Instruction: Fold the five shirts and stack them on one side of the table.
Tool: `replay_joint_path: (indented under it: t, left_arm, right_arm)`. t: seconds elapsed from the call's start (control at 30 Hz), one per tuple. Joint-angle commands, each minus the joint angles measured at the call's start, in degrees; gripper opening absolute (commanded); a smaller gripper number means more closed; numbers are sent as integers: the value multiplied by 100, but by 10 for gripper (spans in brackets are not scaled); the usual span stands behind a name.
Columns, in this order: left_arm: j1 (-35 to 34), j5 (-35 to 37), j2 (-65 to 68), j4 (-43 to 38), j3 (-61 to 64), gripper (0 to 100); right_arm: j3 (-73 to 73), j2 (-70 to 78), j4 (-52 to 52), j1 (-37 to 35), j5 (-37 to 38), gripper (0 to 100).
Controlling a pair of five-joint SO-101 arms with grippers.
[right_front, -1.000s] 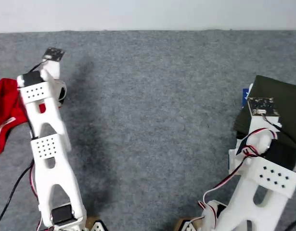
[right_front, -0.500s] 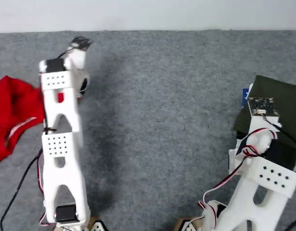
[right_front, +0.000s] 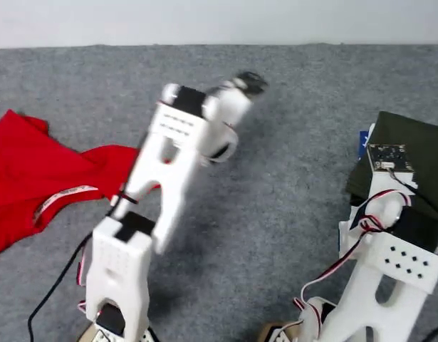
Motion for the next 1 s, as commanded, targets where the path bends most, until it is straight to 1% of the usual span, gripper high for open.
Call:
replay_joint_path:
  t: [0.0,0.07,0.13,0.2,0.3,0.47,0.5,0.57,0.67,0.7,0.83,0.97]
  left_arm:
    - [659,44,-686,149,66,13]
    - [765,44,-782,141,84,13]
    - [642,132,-800,141,84,13]
    - [281,369,-800,149,84,14]
    - [-325,466,-844,158,171,17]
    - [-1327,475,-1187,167,655,107]
    - [-1530,475,-1371,167,796,112]
    - [-1943,475,-1785,167,1138,113]
    - [-2690,448,-2435,167,1763,114]
    - [-2971,431,-2637,167,1991,114]
    - [-4237,88,-3376,149,2765,115]
    - [-5538,-290,-3745,141,3046,115]
  right_arm:
    - [-35,-101,233,-22,-35,11]
    - [-35,-101,233,-22,-35,11]
    - [-35,-101,233,-22,-35,11]
    - [-35,-101,233,-22,-35,11]
    - [-35,-101,233,-22,-35,13]
    - [-70,-57,224,-163,-35,16]
    - [-70,-48,224,-321,-35,18]
    - [-70,-48,224,-787,-35,55]
    - [-70,-40,171,-1815,-79,132]
    - [-70,-40,110,-2185,-79,141]
    - [-70,127,-356,-3407,-79,112]
    - [-70,804,-708,-4391,-62,112]
